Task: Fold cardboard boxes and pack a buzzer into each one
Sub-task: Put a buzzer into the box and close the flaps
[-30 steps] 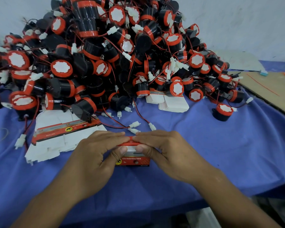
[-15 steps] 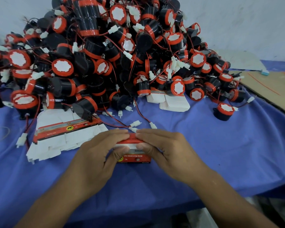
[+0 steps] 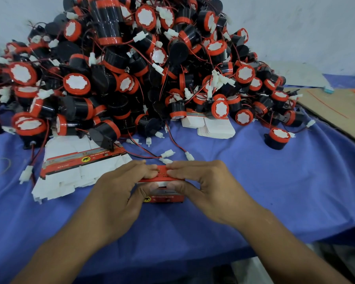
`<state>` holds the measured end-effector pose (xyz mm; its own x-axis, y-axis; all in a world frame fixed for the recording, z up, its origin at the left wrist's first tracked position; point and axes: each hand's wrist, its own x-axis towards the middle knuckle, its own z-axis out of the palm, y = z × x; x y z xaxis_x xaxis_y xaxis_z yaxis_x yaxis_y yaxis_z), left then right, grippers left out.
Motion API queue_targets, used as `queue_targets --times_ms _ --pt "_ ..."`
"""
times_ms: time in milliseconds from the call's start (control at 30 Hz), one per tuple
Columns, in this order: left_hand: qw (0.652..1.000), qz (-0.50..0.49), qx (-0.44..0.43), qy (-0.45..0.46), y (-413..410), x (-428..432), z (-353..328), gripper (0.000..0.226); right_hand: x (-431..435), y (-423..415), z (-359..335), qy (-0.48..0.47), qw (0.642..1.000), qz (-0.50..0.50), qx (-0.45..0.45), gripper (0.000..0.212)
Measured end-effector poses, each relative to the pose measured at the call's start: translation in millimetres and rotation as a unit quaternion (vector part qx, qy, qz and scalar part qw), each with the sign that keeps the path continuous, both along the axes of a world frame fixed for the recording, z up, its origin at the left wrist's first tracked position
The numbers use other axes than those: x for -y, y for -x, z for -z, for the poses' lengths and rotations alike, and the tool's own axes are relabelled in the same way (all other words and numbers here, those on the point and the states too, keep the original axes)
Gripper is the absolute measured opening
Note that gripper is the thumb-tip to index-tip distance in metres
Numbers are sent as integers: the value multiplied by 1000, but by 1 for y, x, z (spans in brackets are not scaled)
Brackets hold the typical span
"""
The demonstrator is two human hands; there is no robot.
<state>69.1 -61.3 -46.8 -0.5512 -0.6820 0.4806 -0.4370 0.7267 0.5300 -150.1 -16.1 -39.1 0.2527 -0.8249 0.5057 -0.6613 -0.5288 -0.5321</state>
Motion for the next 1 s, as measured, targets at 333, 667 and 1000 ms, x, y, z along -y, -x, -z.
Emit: queue_targets --times_ms 333,667,1000 --pt "999 -10 -17 -28 -6 1 -1 27 -1 0 7 12 998 -19 -56 27" --pt "997 34 48 46 -9 3 -7 31 -7 1 -1 -1 995 -11 -97 27" --pt "986 16 118 115 -12 -11 10 43 -13 0 2 -58 989 -1 -134 35"
